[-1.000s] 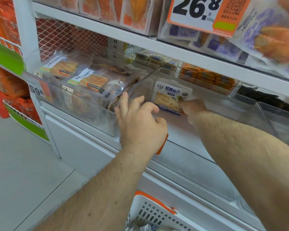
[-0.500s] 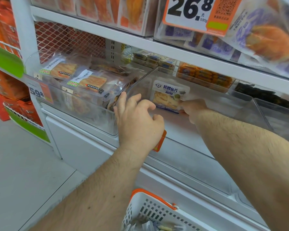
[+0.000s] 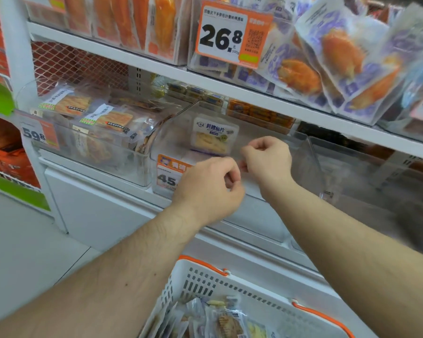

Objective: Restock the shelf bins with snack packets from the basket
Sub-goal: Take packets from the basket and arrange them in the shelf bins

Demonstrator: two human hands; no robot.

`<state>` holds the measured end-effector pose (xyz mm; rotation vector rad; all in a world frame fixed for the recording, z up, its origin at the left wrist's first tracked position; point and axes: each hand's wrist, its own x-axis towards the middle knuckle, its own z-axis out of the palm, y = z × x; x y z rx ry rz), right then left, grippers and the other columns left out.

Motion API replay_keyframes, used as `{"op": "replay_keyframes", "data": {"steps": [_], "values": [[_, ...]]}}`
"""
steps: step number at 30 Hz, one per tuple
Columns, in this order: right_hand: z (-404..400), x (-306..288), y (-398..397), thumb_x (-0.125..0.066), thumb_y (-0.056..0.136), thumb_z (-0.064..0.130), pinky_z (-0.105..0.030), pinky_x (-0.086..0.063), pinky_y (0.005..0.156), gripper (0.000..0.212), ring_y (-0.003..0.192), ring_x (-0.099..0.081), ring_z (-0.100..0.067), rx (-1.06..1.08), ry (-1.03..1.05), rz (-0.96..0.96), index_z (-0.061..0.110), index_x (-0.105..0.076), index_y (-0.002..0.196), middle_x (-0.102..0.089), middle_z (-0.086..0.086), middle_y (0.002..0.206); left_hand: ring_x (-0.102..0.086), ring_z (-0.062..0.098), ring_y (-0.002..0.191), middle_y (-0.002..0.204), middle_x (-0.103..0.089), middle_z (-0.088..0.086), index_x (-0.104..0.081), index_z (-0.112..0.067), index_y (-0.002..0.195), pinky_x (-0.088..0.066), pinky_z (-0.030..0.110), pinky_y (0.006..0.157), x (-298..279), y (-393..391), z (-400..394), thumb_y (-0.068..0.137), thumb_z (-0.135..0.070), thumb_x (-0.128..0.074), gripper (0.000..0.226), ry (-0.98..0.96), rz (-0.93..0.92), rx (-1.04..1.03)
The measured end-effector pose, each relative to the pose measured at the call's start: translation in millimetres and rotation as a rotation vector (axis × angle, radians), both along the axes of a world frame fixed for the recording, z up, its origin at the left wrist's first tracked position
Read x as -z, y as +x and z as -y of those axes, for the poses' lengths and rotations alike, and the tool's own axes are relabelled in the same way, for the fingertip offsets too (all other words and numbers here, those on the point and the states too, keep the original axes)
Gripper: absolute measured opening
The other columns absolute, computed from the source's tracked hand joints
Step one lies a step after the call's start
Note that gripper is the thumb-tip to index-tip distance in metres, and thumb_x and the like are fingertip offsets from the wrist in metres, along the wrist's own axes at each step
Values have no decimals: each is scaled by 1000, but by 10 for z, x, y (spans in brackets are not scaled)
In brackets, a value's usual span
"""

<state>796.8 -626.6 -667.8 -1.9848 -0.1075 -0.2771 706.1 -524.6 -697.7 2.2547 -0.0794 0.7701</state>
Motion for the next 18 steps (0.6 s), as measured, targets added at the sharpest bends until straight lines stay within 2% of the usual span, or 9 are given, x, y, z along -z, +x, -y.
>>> {"op": "replay_keyframes", "data": {"steps": [2,4,7,10,12,15,18], "values": [[207,11,-275,-60,77,13,-43,-60,73,12,67,-72,-20,1,3,46,23,-64,72,-68,1,63,-61,12,78,77,-65,-11,-57,-30,69,-52,31,74,98,-63,79,77,-33,-62,10,74,-312,165],[392,72,-514,-59,81,9,-37,-60,68,17,65,-72,-18,11,21,67,23,-62,71,-69,-6,67,-63,11,85,87,-69,-11,-65,-30,80,-54,31,80,218,-123,143,78,-33,-63,4,226,-568,317],[609,343,-803,-58,85,1,-33,-59,60,21,59,-71,-16,-18,64,30,18,-61,72,-66,-13,70,-64,12,90,99,-69,-10,-70,-25,103,-54,32,86,402,-198,231,84,-30,-66,20,413,-862,437],[777,824,-950,-57,87,-1,-37,-58,60,19,57,-70,-19,-20,77,-130,13,-61,75,-60,-8,65,-64,14,91,98,-66,-12,-67,-25,111,-55,36,87,566,-215,306,86,-35,-66,28,529,-986,479],[890,1215,-1000,-56,87,0,-36,-57,58,17,58,-70,-22,-13,0,-293,11,-61,75,-61,-11,68,-63,16,94,102,-65,-10,-64,-24,114,-54,35,88,659,-201,341,87,-36,-65,29,565,-1038,498],[1093,1856,-996,-60,87,8,-38,-57,62,17,67,-69,-29,-37,-270,-572,10,-61,70,-66,-10,72,-62,20,93,109,-68,-2,-65,-20,111,-52,35,91,780,-159,379,90,-36,-63,26,599,-1140,557],[1191,2354,-1048,-66,88,23,-31,-42,63,16,71,-55,-24,-132,-556,-781,12,-56,82,-57,-12,82,-44,20,83,97,-55,4,-55,-19,96,-44,33,79,847,-116,391,92,-38,-61,20,640,-1188,596]]}}
